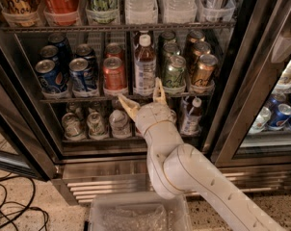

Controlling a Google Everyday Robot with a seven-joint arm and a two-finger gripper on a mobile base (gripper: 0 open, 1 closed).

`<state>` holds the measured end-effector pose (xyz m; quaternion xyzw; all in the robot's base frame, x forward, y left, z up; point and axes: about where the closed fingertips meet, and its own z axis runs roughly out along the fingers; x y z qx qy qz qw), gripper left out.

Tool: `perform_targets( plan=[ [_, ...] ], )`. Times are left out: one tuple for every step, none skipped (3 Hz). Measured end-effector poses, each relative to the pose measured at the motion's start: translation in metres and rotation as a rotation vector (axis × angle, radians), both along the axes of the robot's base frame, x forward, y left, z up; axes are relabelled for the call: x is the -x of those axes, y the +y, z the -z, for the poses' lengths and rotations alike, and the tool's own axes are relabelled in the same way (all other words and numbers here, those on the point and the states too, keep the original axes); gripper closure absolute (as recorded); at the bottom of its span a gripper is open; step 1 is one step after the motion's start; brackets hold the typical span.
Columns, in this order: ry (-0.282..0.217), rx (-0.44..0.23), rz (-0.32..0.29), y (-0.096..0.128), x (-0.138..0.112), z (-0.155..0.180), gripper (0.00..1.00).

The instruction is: Pick blue plastic bottle from middle shelf of fridge

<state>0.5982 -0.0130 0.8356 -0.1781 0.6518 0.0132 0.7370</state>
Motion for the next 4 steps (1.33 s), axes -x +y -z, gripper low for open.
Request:
perform_targets(
  plan=[
    [-0.008,-0.014,0.005,-0.003,-0.01,0.004,0.26],
    [-0.025,-0.029,0.013,-0.006,-0.02,0.005,0.26],
    [-0.042,-0.044,0.029,-0.009,-0.028,0.004,0.25],
    [-0.058,-0.057,0.049,-0.013,-0.037,0.001,0.26]
  ],
)
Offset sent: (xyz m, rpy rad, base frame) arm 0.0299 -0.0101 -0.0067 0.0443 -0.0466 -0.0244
